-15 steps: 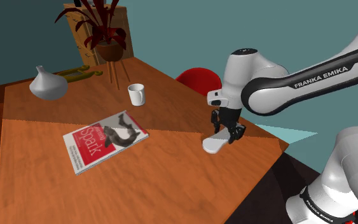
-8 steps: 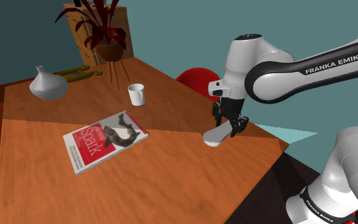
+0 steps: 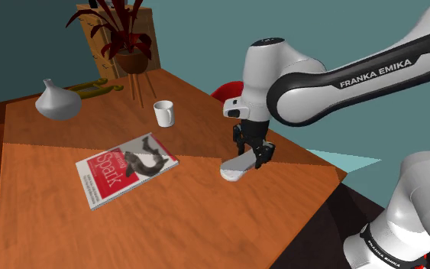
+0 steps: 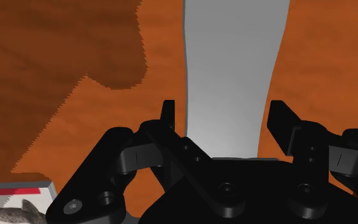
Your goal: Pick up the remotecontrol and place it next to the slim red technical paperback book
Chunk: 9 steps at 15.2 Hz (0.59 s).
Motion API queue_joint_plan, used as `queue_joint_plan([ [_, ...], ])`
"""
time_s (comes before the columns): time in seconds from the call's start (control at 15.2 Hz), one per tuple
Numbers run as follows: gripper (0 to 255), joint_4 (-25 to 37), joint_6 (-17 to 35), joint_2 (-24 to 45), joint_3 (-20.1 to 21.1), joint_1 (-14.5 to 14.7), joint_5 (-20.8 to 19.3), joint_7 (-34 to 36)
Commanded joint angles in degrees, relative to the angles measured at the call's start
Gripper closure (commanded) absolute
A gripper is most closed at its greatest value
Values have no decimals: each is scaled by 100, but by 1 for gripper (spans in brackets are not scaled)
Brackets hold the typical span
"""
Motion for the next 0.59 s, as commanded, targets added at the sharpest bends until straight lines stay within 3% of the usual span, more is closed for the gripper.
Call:
queue_joint_plan([
  [0.0, 255, 281, 42, 320, 115, 89, 61, 169],
  [0.53, 255, 1815, -89, 1709, 550, 421, 131, 895],
])
